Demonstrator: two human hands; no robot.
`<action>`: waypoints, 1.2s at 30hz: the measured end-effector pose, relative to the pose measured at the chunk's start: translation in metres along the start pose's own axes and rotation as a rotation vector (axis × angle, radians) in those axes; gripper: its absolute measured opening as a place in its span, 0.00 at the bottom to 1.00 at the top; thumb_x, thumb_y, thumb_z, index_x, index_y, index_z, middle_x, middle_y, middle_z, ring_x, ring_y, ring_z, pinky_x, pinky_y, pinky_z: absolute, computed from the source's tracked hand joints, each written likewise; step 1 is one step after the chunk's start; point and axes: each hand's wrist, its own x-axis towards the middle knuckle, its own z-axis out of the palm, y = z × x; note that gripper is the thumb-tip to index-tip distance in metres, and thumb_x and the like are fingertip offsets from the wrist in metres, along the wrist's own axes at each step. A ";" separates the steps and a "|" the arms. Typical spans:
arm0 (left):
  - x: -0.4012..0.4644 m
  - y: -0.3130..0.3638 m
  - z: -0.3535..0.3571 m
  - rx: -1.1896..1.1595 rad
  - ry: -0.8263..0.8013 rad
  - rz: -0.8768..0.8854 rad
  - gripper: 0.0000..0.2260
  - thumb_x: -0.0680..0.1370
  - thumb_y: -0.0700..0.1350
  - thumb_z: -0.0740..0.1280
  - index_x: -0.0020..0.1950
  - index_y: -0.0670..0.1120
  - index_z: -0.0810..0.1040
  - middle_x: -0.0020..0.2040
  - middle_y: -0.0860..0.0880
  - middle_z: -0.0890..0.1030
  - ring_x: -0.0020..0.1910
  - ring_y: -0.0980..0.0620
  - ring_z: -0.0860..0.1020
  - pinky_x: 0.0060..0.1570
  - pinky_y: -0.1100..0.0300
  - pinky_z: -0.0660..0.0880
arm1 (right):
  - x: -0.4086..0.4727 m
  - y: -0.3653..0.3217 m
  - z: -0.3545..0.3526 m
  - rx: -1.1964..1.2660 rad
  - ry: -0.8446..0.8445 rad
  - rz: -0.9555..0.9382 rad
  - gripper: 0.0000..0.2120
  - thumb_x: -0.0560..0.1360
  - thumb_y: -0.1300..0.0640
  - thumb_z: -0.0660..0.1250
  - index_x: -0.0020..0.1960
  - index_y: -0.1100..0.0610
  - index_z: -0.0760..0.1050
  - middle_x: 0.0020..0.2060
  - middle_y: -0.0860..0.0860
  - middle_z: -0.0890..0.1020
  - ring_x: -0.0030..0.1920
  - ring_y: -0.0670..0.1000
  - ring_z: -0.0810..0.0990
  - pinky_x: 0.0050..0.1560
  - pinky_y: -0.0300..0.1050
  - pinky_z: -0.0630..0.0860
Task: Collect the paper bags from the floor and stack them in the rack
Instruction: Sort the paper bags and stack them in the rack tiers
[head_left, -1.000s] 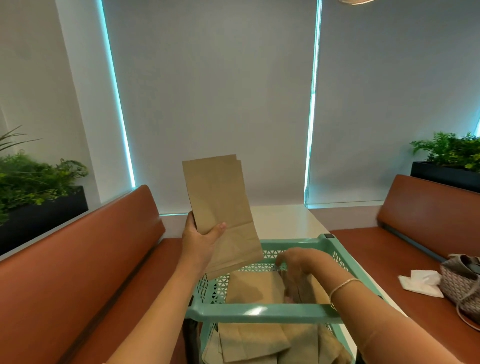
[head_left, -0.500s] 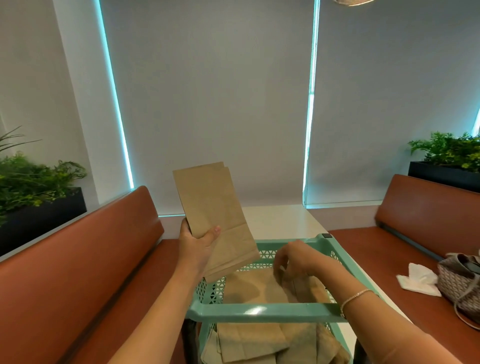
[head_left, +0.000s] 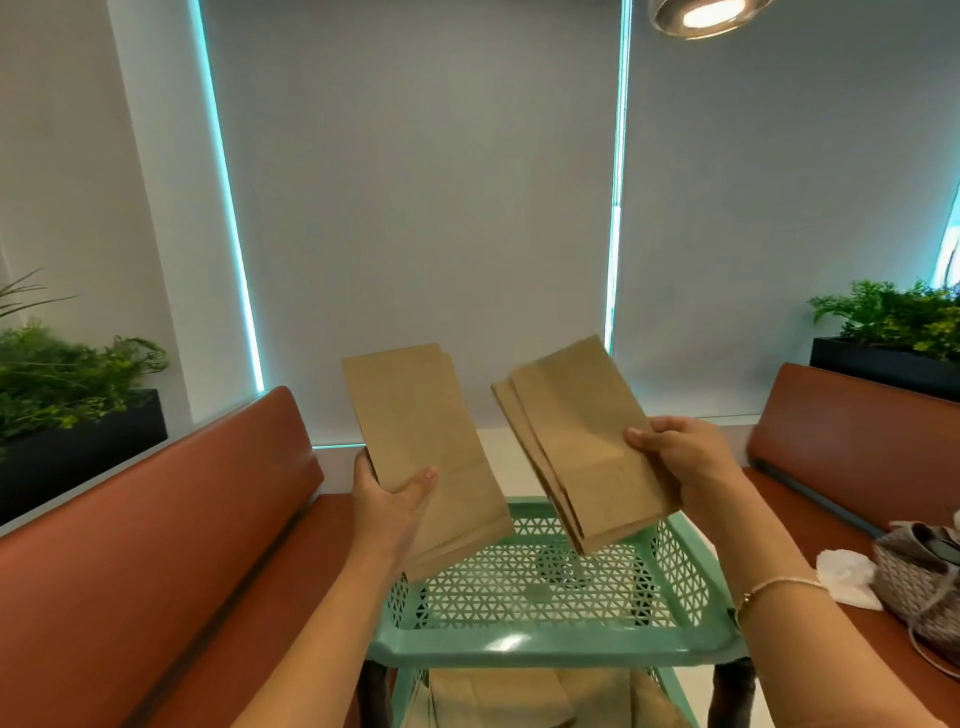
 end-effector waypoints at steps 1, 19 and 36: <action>-0.001 0.000 0.003 0.015 -0.018 0.001 0.21 0.71 0.35 0.72 0.59 0.48 0.69 0.51 0.51 0.79 0.50 0.52 0.78 0.49 0.57 0.75 | -0.001 0.000 0.002 0.148 -0.033 0.067 0.04 0.72 0.63 0.70 0.47 0.61 0.79 0.47 0.58 0.82 0.45 0.57 0.80 0.52 0.57 0.78; -0.026 0.006 0.036 0.092 -0.320 -0.124 0.30 0.66 0.49 0.76 0.63 0.56 0.65 0.59 0.53 0.77 0.58 0.55 0.76 0.59 0.58 0.73 | -0.037 0.036 0.064 0.323 -0.137 0.060 0.06 0.78 0.64 0.62 0.43 0.56 0.71 0.41 0.55 0.80 0.39 0.53 0.77 0.39 0.48 0.76; -0.031 -0.006 0.040 0.047 -0.261 -0.351 0.36 0.69 0.34 0.73 0.72 0.35 0.58 0.64 0.37 0.75 0.67 0.44 0.70 0.67 0.53 0.60 | -0.042 0.040 0.039 0.296 -0.226 0.108 0.07 0.77 0.62 0.64 0.41 0.56 0.69 0.38 0.53 0.78 0.36 0.49 0.75 0.33 0.43 0.70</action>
